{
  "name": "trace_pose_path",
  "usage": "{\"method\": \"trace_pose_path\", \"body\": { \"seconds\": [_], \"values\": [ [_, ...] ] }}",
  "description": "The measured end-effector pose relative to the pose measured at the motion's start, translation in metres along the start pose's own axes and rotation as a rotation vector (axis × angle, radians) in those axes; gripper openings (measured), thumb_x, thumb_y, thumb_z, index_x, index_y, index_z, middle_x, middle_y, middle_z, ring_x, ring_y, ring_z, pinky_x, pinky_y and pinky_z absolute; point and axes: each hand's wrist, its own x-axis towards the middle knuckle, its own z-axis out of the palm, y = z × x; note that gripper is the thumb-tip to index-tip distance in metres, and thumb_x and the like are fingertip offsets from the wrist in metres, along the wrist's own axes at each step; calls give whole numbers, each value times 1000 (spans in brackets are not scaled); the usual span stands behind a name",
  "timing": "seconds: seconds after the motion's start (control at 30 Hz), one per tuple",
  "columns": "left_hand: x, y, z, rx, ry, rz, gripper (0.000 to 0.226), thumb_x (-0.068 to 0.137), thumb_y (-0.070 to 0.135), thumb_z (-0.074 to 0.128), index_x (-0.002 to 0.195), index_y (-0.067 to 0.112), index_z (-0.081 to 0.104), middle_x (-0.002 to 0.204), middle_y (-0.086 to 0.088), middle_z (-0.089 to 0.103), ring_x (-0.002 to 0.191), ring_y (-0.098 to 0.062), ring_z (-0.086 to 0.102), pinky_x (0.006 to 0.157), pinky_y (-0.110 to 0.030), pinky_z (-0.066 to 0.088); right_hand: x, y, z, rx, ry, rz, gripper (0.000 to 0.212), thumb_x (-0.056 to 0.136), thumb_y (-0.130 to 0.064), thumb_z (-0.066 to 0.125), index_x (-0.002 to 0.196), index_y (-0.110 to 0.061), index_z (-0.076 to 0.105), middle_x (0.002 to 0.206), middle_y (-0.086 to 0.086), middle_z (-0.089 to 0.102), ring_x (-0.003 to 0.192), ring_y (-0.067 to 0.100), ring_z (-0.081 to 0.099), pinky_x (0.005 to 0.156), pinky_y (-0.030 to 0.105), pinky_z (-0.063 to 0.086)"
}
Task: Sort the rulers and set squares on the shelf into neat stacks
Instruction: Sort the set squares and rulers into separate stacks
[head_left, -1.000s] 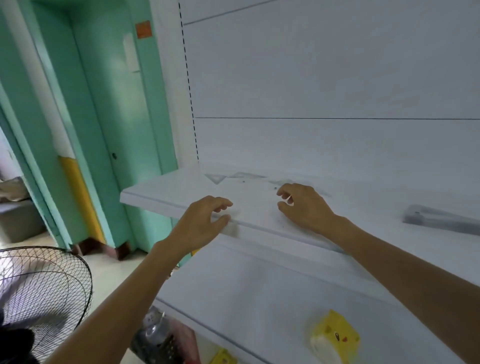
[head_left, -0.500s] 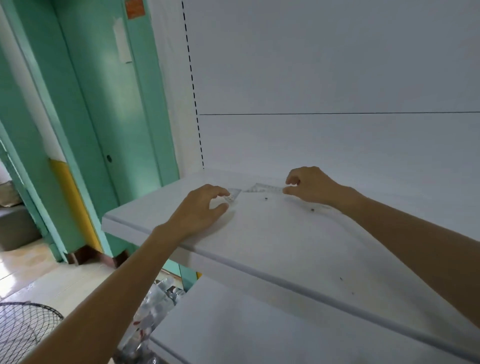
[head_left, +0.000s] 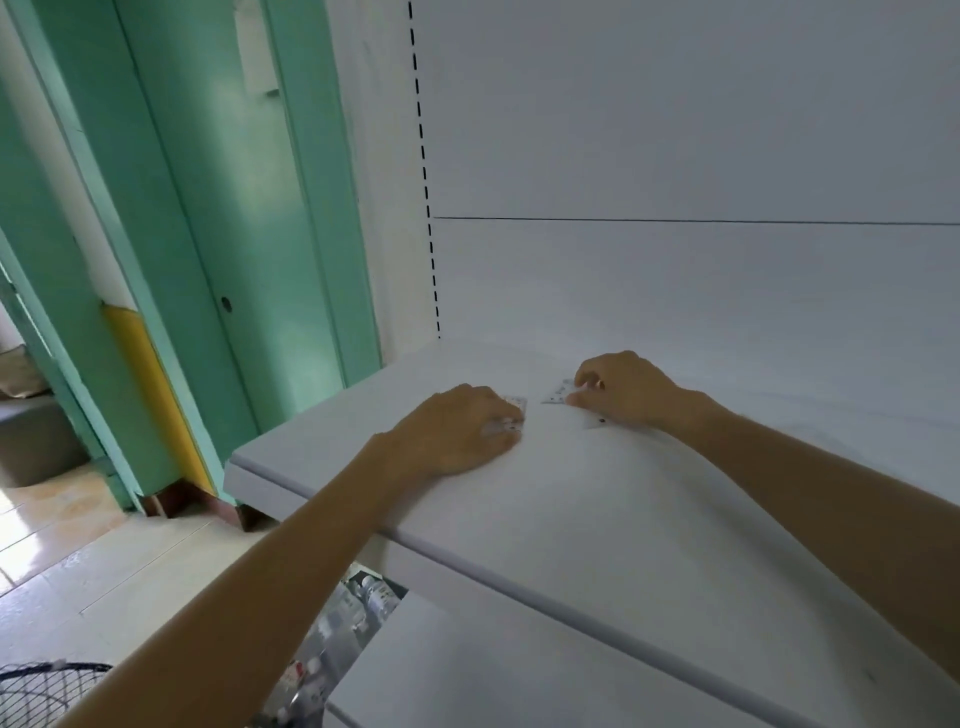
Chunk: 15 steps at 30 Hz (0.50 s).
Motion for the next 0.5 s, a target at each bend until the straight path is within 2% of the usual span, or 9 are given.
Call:
{"method": "trace_pose_path", "body": {
  "seconds": [0.13,0.2,0.27,0.33,0.5],
  "values": [
    [-26,-8,-11,45,2,8,35,92,42,46,124,31,56,122,-2,55,113,-20,47,97,-39,38,-2,-12,-1,-390,62,-210,30,97,-30,39,108,-9,57,99,10,65,87,28,60,74,33,43],
    [-40,-8,-15,13,-3,17,37,91,45,46,124,33,56,120,-2,54,112,-18,46,97,-38,37,-2,-20,0,-477,94,-266,26,97,-22,36,110,-8,54,96,12,64,86,29,61,69,32,40],
    [-54,-8,-16,-19,-4,36,39,89,49,47,124,34,55,119,0,53,111,-15,45,97,-34,36,-4,-31,2,-457,104,-289,25,96,-18,37,112,-8,54,98,12,64,87,29,60,69,31,39],
    [-66,-8,-14,-32,3,52,43,87,52,48,125,34,54,118,4,51,110,-13,43,95,-30,34,-8,-45,5,-336,105,-311,27,95,-17,38,113,-9,56,101,11,66,90,28,60,73,31,40],
    [-97,-11,-8,4,102,105,52,81,59,52,127,33,52,109,5,47,101,-10,37,89,-27,32,-22,-74,14,-167,74,-357,28,93,-17,42,113,-10,60,112,7,64,98,24,59,80,29,42]
  ]
}}
